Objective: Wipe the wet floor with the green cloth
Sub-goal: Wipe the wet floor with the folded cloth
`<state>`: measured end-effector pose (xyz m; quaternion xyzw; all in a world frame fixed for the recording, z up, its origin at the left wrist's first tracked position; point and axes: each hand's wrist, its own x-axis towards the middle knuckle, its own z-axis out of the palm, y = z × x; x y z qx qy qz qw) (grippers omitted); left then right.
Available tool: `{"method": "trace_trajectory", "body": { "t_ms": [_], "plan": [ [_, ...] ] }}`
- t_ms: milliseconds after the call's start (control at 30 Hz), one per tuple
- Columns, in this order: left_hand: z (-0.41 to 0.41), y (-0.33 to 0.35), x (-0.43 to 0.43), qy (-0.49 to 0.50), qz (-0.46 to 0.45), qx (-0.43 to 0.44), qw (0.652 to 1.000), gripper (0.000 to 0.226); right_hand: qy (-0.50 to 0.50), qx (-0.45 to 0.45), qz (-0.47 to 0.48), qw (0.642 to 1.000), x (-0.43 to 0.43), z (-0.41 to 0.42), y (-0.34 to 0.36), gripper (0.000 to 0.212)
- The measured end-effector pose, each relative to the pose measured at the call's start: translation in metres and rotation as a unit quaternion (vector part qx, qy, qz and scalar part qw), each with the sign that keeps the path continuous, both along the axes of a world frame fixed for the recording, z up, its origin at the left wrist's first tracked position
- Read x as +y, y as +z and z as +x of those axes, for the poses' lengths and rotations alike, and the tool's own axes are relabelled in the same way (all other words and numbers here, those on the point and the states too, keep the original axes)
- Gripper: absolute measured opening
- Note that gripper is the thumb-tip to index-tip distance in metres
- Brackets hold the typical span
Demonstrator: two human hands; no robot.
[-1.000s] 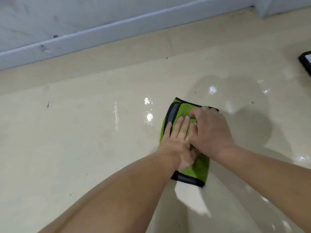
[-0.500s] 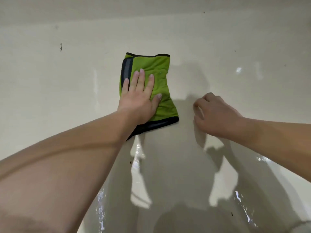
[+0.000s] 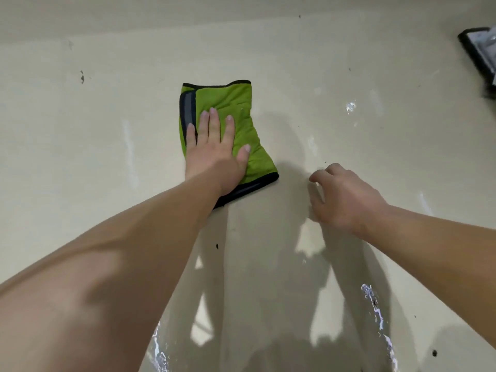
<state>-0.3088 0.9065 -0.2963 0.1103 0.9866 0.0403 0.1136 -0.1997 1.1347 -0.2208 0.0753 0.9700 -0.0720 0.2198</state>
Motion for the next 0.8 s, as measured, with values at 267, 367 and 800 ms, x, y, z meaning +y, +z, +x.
{"method": "trace_trajectory", "body": {
  "t_ms": [267, 367, 800],
  "plan": [
    [0.073, -0.006, 0.005, 0.009, 0.005, 0.011, 1.0, 0.08, -0.058, -0.009, -0.08, 0.995, 0.028, 0.029, -0.004, 0.033],
    [0.106, 0.0, 0.003, 0.006, -0.015, -0.007, 1.0, 0.079, -0.046, -0.016, -0.102, 0.994, 0.034, 0.049, -0.005, 0.031],
    [0.278, 0.005, -0.024, -0.058, -0.029, -0.058, 0.996, 0.078, 0.125, -0.017, -0.047, 0.991, 0.042, 0.062, -0.003, 0.031]
  ]
}}
